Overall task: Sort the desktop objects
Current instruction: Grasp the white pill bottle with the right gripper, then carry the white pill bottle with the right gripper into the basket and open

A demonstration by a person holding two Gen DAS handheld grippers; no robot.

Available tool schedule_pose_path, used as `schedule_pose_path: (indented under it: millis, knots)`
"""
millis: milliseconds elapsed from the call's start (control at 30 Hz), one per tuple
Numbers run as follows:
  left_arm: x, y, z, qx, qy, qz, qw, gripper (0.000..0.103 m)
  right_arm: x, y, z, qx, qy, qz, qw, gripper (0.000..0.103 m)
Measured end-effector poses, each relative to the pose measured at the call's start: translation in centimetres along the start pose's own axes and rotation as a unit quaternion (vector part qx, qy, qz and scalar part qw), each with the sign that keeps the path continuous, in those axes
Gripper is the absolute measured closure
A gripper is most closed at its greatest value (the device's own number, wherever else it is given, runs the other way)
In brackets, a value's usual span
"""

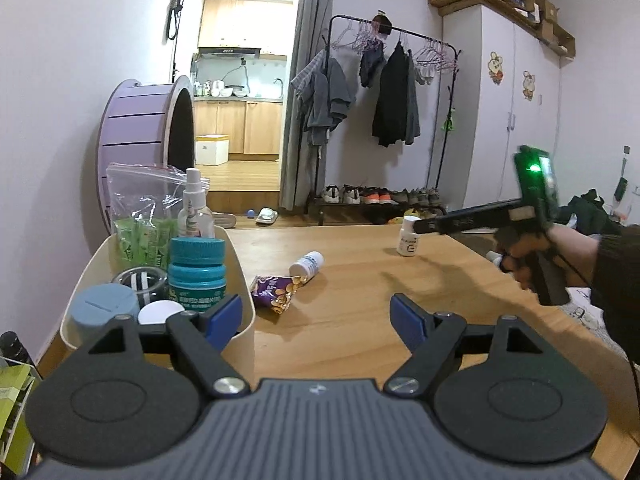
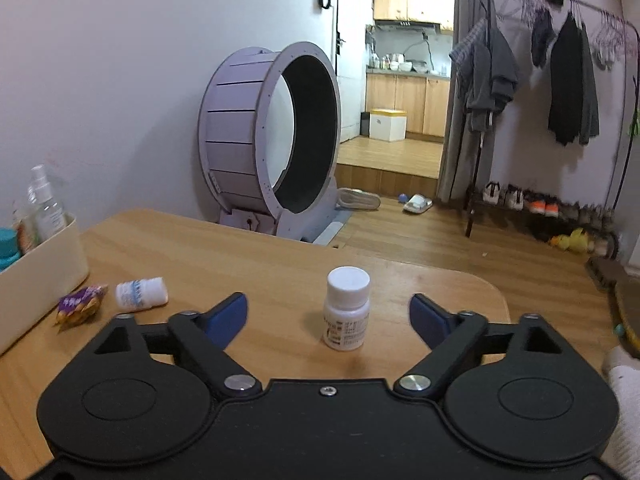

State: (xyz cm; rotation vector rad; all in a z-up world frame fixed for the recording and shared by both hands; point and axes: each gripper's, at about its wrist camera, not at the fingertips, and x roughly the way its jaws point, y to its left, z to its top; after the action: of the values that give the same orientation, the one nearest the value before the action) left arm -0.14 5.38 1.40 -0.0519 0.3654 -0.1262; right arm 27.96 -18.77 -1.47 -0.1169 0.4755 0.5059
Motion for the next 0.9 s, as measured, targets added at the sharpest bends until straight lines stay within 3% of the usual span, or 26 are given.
schedule_pose_path:
  millis: [67,300,367,533,900]
  knots:
    - [-0.1,0.1,0.0,0.001,-0.001,-0.002,1.0,0.023,0.9,-0.2,0.0,0.006,0.008,-0.002,1.0,0.036]
    - [-0.3,0.6,0.1,-0.008,-0.002,-0.001,1.0,0.023,2.9,-0.4,-0.5,0.017,0.01,-0.008,1.0,0.049]
    - [-0.4,0.6,0.1,-0.01,-0.003,-0.001,0.9999,0.023,3.2,-0.5,-0.6,0.018,0.01,-0.007,1.0,0.071]
    - [-0.6,0.7,0.1,-0.013,-0.001,0.003,0.9999,0.023,2.7,-0.8,-0.6,0.031,0.005,-0.004,0.999,0.071]
    - [-1.4,1.2,0.3,-0.021,-0.002,0.02,0.9996,0.023,-3.0,1.6,0.8,0.031,-0.044,0.038,0.998,0.071]
